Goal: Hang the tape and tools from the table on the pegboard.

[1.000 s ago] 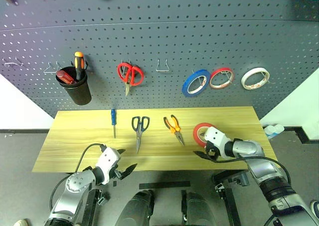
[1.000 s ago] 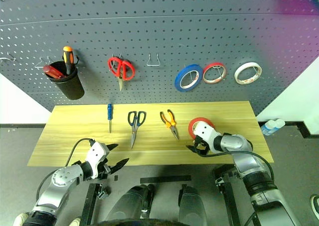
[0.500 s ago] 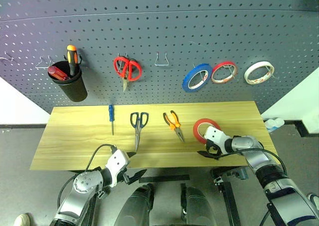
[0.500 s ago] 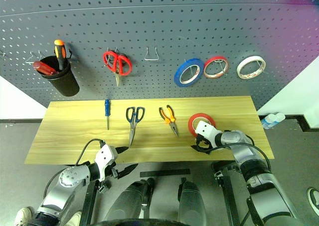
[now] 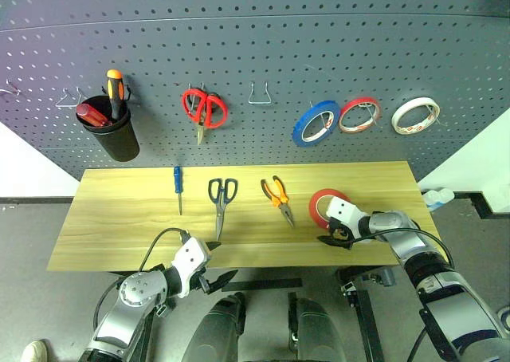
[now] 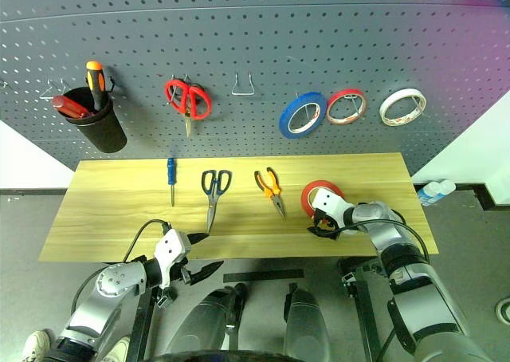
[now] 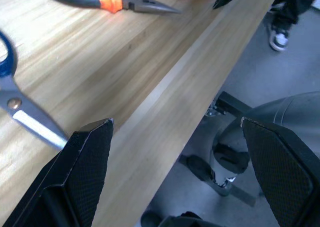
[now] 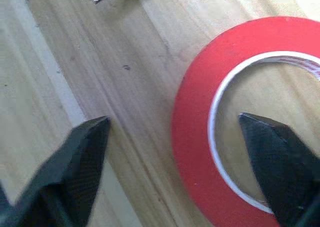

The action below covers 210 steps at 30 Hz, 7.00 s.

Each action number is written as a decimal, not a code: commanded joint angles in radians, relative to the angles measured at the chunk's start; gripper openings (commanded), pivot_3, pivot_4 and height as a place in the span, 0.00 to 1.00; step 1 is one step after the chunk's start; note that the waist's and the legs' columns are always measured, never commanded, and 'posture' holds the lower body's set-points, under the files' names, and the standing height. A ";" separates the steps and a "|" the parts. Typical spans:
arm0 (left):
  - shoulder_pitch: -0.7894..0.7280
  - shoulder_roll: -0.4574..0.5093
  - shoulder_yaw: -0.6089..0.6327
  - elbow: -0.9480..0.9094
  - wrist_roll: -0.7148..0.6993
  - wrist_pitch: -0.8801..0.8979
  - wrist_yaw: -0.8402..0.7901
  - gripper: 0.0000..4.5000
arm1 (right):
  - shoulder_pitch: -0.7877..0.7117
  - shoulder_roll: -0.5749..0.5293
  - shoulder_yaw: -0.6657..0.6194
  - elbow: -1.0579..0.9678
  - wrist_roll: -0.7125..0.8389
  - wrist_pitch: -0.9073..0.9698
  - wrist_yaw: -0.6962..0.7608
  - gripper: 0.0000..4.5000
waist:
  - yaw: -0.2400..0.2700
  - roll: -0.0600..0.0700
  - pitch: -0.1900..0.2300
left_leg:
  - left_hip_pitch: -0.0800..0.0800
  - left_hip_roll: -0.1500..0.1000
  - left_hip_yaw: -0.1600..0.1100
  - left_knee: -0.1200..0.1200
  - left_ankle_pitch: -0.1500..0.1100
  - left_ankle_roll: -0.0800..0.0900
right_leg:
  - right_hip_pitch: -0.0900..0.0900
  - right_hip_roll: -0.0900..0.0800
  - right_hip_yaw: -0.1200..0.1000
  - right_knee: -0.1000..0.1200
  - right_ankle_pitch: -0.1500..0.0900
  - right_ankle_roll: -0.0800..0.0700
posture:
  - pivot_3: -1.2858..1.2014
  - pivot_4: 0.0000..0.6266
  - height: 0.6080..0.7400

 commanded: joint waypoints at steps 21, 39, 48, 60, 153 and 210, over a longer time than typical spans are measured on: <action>-0.022 -0.011 0.013 0.021 -0.007 -0.023 0.018 0.95 | 0.214 -0.036 -0.047 -0.355 -0.060 0.047 -0.208 0.16 | 0.003 -0.002 -0.002 | -0.001 0.000 0.000 -0.001 0.000 -0.001 | -0.002 0.000 0.000 0.000 0.002 0.001 | 0.52 0.38 1.00; -0.151 -0.061 0.040 0.095 -0.044 -0.124 -0.003 0.95 | 0.532 -0.002 -0.210 -1.031 -0.026 0.207 -0.416 0.16 | -0.001 -0.001 -0.001 | -0.003 0.000 0.001 0.000 0.001 -0.001 | -0.004 0.001 0.000 0.000 0.002 0.003 | 0.49 0.31 1.00; -0.216 -0.085 0.053 0.005 -0.101 -0.122 -0.003 0.95 | 0.545 0.009 -0.259 -1.049 -0.020 0.086 -0.501 0.16 | -0.002 -0.001 -0.002 | -0.003 0.000 0.001 0.000 0.002 -0.003 | -0.004 0.001 0.000 0.001 0.004 0.003 | 0.49 0.30 1.00; -0.259 -0.103 0.028 -0.030 -0.132 -0.110 -0.039 0.95 | 0.559 -0.009 -0.304 -1.083 -0.095 -0.147 -0.635 0.16 | -0.020 0.000 -0.003 | -0.001 0.001 0.003 0.001 0.004 -0.007 | -0.003 0.004 0.001 0.001 0.005 0.003 | 0.48 0.27 1.00; -0.237 0.064 0.165 0.208 -0.080 0.037 0.023 0.95 | 0.088 0.397 -0.034 -0.641 0.202 0.622 -0.433 0.97 | -0.043 0.001 -0.007 | -0.001 0.015 0.023 0.013 0.000 0.000 | -0.009 0.016 0.023 0.004 0.018 0.000 | 0.49 0.45 1.00; -0.173 0.057 0.165 0.081 -0.118 0.093 -0.028 0.95 | -0.493 0.605 -0.192 0.382 0.100 0.539 -0.735 0.97 | -0.080 0.002 0.018 | -0.002 0.016 0.027 -0.002 0.002 -0.002 | -0.020 0.016 0.028 0.002 0.018 -0.001 | 0.50 0.47 1.00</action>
